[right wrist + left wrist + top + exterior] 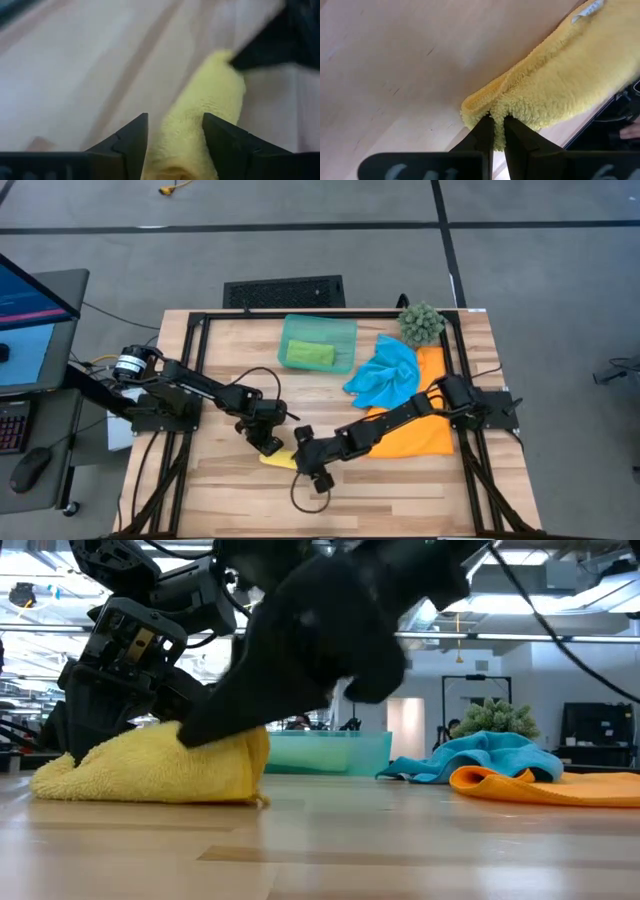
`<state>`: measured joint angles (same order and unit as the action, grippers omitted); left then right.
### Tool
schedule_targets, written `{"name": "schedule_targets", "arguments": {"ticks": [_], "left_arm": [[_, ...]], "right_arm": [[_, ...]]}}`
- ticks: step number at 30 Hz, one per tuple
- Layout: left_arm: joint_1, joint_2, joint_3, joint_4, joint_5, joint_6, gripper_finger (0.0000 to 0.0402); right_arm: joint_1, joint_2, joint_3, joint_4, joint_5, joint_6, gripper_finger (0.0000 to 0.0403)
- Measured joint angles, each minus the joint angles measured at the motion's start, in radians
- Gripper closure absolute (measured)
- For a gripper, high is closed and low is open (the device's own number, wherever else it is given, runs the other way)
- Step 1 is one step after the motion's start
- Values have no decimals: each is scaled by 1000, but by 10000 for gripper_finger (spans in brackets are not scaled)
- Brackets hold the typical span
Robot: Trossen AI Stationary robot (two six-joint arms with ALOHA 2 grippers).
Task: Roll microfiber towels into tight, uniform cylinder then place into a basket
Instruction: Roll the yellow microfiber cloth
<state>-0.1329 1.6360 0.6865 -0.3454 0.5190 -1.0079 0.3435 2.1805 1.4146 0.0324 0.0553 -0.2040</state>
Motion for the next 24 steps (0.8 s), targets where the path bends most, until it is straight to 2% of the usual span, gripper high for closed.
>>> {"name": "schedule_targets", "arguments": {"ticks": [3, 15, 24], "left_arm": [[0, 0, 0, 0, 1, 2, 388], [0, 0, 0, 4, 1, 27, 387], [0, 1, -2, 9, -8, 68, 345]], "right_arm": [[-17, 20, -2, -42, 1, 70, 189], [-34, 29, 2, -107, -1, 163, 192], [-37, 66, 5, -109, 3, 188, 247]]}}
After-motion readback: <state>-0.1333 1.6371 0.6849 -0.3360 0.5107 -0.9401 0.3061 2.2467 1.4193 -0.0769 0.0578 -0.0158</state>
